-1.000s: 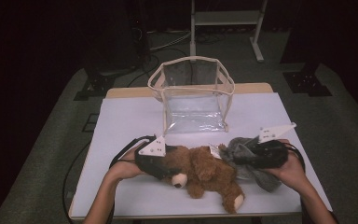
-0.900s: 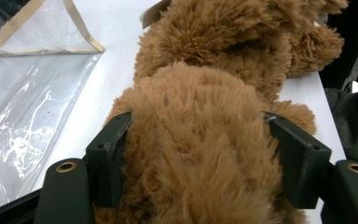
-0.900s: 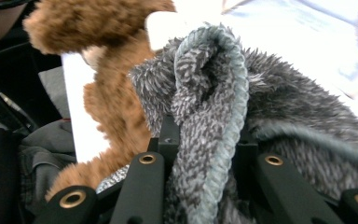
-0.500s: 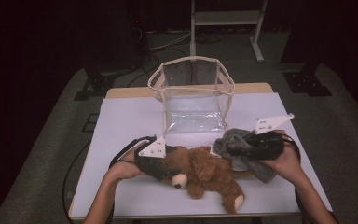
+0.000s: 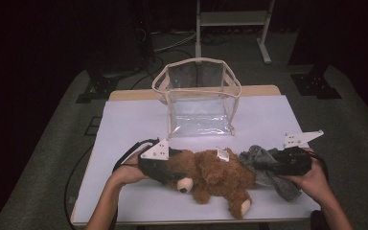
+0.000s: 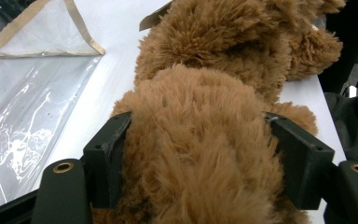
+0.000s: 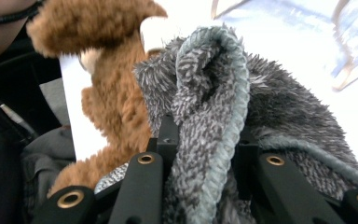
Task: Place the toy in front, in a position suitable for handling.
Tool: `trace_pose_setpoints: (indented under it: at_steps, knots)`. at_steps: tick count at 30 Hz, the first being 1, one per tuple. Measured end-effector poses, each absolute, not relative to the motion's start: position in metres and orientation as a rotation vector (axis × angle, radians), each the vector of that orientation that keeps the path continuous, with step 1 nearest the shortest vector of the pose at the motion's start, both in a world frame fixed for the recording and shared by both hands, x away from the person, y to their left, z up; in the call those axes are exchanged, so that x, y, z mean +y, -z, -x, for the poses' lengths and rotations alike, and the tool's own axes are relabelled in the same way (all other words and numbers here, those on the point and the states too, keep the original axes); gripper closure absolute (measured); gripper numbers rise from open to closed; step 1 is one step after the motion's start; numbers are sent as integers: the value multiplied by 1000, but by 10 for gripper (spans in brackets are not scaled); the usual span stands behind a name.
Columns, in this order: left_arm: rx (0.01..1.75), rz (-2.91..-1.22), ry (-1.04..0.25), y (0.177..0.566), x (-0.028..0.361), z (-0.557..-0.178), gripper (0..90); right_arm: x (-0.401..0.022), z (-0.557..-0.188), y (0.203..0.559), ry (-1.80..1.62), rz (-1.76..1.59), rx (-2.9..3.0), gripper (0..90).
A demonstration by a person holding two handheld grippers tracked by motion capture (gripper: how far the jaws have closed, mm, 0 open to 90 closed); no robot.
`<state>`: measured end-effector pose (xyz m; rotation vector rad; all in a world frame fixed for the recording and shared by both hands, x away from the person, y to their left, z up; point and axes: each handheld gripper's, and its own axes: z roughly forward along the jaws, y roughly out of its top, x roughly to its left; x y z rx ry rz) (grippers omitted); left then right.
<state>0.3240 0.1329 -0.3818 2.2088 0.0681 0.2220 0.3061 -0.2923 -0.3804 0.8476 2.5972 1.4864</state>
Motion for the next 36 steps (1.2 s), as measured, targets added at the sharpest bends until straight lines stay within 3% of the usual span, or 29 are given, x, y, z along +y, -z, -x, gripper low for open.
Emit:
trace_pose_setpoints:
  at_steps: [6,11,17,22,29,36]
  knots:
    - [66,-2211,-220,382,134,-324,283,-261,-319,350,-1526,-696,2582,711]
    - [61,-2206,-222,383,135,-324,282,-228,-330,357,-1473,-616,2665,709]
    - [50,-2207,-224,382,133,-323,283,-262,-317,378,-1497,-758,2668,709]
    - [51,-2208,-220,382,132,-324,287,-276,-311,346,-1535,-742,2595,710]
    - [44,-2200,-221,383,132,-324,287,-206,-346,299,-1618,-505,2648,709]
    - [41,-2190,-233,385,134,-322,288,-127,-362,331,-1414,-368,2888,709]
